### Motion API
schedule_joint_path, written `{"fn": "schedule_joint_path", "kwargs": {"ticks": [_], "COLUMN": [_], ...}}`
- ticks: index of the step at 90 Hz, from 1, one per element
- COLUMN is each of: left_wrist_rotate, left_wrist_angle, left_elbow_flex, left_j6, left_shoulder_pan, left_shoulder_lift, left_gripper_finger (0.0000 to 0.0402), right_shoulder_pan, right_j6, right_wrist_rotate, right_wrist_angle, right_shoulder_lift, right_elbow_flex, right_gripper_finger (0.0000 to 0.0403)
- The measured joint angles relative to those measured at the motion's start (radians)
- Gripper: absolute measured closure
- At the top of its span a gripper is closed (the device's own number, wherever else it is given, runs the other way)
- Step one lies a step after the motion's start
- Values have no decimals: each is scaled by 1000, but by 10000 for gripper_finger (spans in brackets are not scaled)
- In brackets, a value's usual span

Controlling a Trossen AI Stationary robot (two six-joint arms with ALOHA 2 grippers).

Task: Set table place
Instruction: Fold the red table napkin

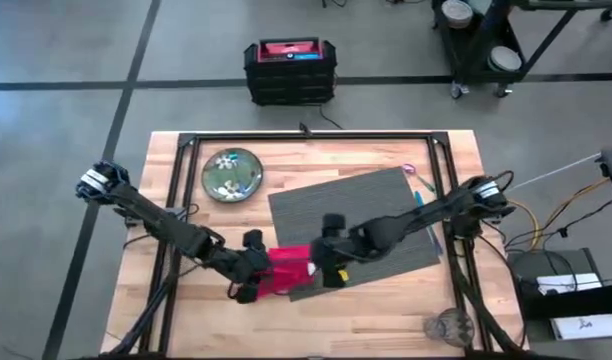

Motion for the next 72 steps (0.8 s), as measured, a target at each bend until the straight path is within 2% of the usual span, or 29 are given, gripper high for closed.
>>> {"fn": "schedule_joint_path", "kwargs": {"ticks": [13,22,42,52,66,72], "left_wrist_rotate": [0,2,-2,-2,-15,-18], "left_wrist_angle": [5,-35,-231,-312,-407,-395], "left_elbow_flex": [62,117,251,310,346,353], "left_j6": [66,83,120,124,120,108], "left_shoulder_pan": [17,38,69,69,68,65], "left_shoulder_lift": [89,146,269,312,354,363], "left_gripper_finger": [285,266,213,201,207,213], "right_shoulder_pan": [15,29,47,49,49,48], "right_j6": [121,203,282,261,244,237], "right_wrist_rotate": [34,33,39,37,35,43], "right_wrist_angle": [62,84,360,460,454,455], "right_shoulder_lift": [-79,-96,-129,-127,-123,-124], "right_elbow_flex": [-142,-244,-414,-442,-451,-452], "right_gripper_finger": [196,199,193,188,183,182]}}
